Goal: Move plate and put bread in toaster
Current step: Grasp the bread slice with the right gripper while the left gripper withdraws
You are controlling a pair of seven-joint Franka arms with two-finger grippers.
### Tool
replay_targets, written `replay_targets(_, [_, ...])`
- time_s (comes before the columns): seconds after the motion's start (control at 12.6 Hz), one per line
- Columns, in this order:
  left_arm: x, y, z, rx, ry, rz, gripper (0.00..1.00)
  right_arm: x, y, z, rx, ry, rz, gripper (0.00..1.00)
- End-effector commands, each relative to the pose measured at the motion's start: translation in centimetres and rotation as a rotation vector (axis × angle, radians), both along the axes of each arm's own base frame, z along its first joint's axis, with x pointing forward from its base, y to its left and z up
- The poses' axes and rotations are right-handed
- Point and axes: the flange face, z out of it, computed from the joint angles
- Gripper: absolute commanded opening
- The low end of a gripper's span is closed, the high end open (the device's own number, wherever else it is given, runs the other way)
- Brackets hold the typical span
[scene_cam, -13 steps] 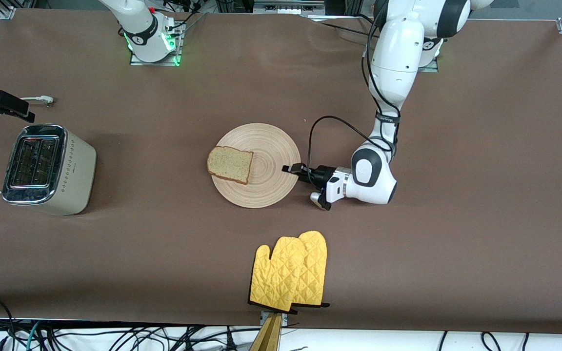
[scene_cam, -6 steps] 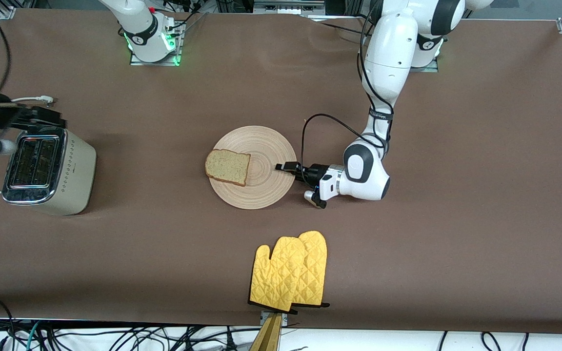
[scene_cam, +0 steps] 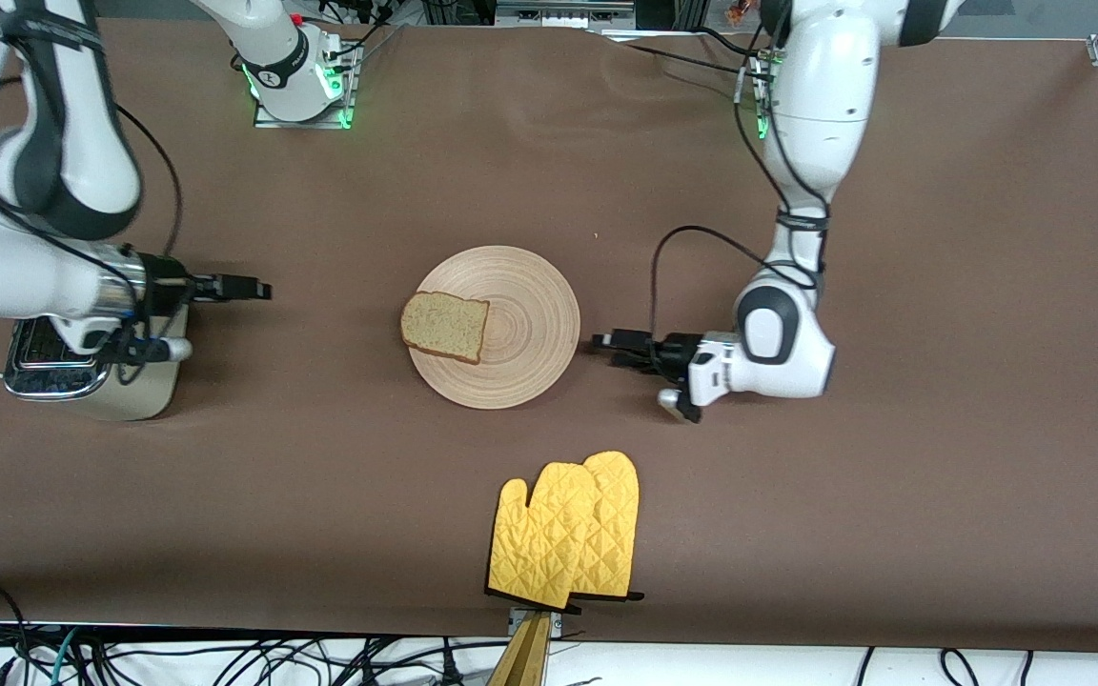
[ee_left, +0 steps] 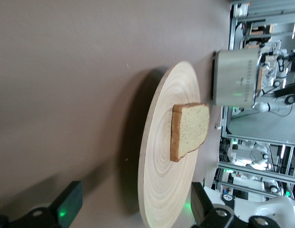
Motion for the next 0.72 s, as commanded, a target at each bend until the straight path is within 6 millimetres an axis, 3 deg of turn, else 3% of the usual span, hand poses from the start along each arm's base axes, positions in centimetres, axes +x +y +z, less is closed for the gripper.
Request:
replay_targets(0.0, [-0.5, 7.5, 5.2, 0.026, -0.03, -0.02, 1.0, -2.9, 3.3, -4.4, 0.046, -0.038, -0.085, 1.0])
replay_targets(0.24, [-0.6, 19.5, 10.4, 0.181, 0.019, -0.117, 1.0, -5.8, 9.0, -9.3, 0.08, -0.091, -0.156, 1.0])
replay_targets(0.4, [-1.3, 24.1, 14.4, 0.26, 0.011, -0.158, 1.0, -6.4, 11.7, -11.5, 0.058, -0.086, -0.194, 1.0])
replay_targets(0.64, [-2.7, 27.9, 22.1, 0.471, -0.021, -0.195, 1.0, -7.2, 15.4, -14.5, 0.05, -0.125, -0.232, 1.0])
